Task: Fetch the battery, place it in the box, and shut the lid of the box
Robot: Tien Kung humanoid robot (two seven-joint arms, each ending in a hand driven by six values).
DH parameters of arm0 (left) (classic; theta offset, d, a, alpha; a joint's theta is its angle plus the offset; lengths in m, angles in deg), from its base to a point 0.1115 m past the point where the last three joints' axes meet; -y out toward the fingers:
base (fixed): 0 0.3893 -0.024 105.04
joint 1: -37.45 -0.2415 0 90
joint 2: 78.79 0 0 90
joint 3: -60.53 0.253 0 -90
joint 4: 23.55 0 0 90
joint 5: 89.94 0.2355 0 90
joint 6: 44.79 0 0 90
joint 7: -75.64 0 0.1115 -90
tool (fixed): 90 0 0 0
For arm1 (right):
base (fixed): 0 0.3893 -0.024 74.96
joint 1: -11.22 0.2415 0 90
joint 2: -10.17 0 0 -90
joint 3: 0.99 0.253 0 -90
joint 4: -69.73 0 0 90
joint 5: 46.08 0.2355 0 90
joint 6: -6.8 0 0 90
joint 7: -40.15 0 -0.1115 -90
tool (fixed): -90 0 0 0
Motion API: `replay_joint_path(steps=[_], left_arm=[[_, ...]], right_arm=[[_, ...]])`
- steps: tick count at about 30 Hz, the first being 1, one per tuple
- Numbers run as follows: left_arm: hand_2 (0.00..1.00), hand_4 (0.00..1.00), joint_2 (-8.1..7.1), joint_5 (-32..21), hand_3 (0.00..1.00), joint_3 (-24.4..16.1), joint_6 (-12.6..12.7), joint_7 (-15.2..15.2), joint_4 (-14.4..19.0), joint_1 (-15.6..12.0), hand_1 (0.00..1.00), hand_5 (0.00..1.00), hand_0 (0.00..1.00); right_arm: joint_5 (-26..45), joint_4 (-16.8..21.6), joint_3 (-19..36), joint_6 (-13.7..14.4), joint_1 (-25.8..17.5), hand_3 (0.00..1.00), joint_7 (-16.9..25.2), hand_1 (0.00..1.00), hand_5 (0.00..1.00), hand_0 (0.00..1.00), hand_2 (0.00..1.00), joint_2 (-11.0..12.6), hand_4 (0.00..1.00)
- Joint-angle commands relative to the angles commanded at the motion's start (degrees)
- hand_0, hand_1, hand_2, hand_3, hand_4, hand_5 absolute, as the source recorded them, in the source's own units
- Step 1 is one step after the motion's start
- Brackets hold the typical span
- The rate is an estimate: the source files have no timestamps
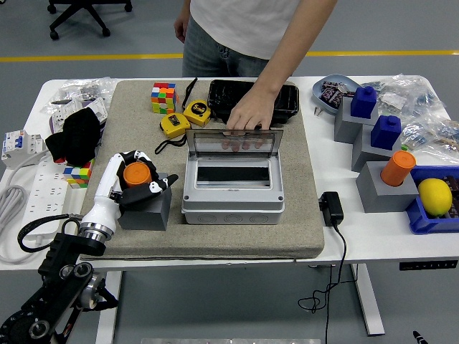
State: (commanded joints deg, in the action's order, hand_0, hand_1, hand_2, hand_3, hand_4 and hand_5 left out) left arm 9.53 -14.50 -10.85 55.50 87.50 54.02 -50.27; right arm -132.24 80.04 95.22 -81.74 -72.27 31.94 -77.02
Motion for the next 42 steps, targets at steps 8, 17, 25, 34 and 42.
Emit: replay_joint_path(steps=[8, 17, 25, 34, 42], left_arm=[[0.071, 0.982, -0.18, -0.67, 0.079, -0.31, 0.91, 0.56, 0.16, 0.87, 0.038, 0.002, 0.057], [0.055, 0.998, -1.62, -1.12, 0.065, 0.5, 1.98, 0.81, 1.15, 2.54, 0.009, 0.002, 0.059], [0.028, 0.998, -2.9, -1.41, 0.026, 0.72, 2.04, 0.16, 2.89, 4.33, 0.002, 0.002, 0.045], [0.018, 0.998, -5.01, 5.22, 0.002, 3.53, 3.85, 0.15, 5.4, 6.25, 0.002, 0.095, 0.044], [0.002, 0.983, -6.7, 19.68, 0.002, 8.7, 6.27, -0.42, 9.29, 7.61, 0.002, 0.259, 0.035]], right_arm=[[-0.16, 0.0, 0.05, 0.15, -0.12, 0.816, 0.16, 0.869, 0.998, 0.985, 0.818, 0.0, 0.998], [-0.01, 0.0, -0.03, 0.16, -0.06, 0.816, 0.15, 0.869, 0.998, 0.985, 0.814, 0.08, 0.998], [0.16, 0.0, -0.01, 0.2, 0.05, 0.816, 0.26, 0.867, 0.998, 0.982, 0.812, 0.2, 0.998], [0.08, 0.0, 0.0, 0.24, 0.22, 0.816, 0.28, 0.867, 0.998, 0.98, 0.811, 0.24, 0.998], [0.01, 0.0, 0.04, 0.37, 0.34, 0.815, 0.38, 0.864, 0.998, 0.978, 0.809, 0.33, 0.998]])
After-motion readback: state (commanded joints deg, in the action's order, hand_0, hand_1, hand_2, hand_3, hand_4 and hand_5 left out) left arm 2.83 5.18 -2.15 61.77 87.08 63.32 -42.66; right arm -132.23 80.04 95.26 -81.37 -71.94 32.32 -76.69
